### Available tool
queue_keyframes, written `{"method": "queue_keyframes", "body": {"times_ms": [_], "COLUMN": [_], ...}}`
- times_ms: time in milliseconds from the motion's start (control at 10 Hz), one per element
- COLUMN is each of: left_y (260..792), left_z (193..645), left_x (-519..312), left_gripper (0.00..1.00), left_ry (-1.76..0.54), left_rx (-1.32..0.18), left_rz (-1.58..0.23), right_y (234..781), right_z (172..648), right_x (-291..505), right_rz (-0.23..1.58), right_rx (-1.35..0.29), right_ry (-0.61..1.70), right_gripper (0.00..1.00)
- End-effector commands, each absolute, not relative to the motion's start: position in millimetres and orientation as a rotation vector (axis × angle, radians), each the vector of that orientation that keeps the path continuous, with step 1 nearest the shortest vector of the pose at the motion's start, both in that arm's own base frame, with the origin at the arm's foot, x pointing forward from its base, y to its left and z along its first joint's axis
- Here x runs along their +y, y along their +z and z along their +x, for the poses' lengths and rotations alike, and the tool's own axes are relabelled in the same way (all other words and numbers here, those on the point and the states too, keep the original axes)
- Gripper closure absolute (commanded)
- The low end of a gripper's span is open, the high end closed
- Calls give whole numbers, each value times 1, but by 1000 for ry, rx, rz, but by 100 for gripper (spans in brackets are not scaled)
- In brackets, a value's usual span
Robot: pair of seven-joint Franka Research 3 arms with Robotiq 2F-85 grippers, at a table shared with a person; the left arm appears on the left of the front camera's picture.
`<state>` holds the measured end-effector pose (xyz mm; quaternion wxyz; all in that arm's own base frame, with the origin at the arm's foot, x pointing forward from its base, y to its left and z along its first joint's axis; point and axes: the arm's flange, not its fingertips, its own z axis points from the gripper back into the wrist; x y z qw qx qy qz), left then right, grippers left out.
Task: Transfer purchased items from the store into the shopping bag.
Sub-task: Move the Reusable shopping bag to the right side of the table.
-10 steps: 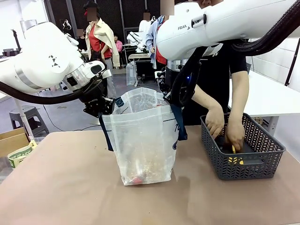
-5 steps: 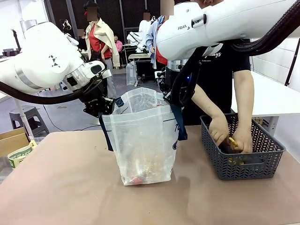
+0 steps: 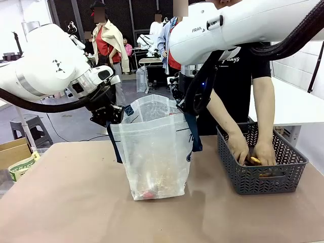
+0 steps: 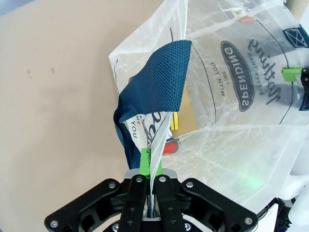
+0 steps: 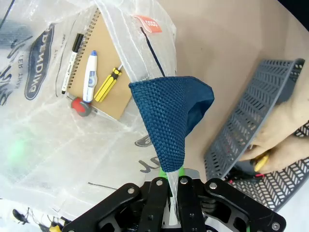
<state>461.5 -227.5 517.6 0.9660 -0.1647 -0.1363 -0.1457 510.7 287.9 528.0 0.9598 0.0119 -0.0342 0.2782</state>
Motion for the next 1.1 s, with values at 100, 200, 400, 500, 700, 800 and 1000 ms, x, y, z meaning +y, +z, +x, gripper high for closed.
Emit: {"method": "queue_keyframes", "body": {"times_ms": [100,200,400,500,700,800,1000], "left_y": [517,517,517,517,517,517,517], "left_z": [461,461,461,461,461,461,461], "left_x": [-227,-227,-227,-227,-227,-227,-227], "left_gripper": [100,100,100,100,100,100,100], "left_ry": [-295,-295,-295,-295,-295,-295,-295], "left_rx": [-274,-274,-274,-274,-274,-274,-274], "left_rz": [-332,-332,-332,-332,-332,-332,-332], "right_y": [529,529,529,529,529,529,529], "right_z": [511,511,511,511,511,511,511], "right_x": [288,288,288,288,288,288,288], "right_rz": [24,24,24,24,24,24,24], "right_rx": [-72,-72,-72,-72,-72,-72,-72], "right_ry": [564,564,564,564,564,564,564], "right_gripper": [100,100,100,100,100,100,100]}}
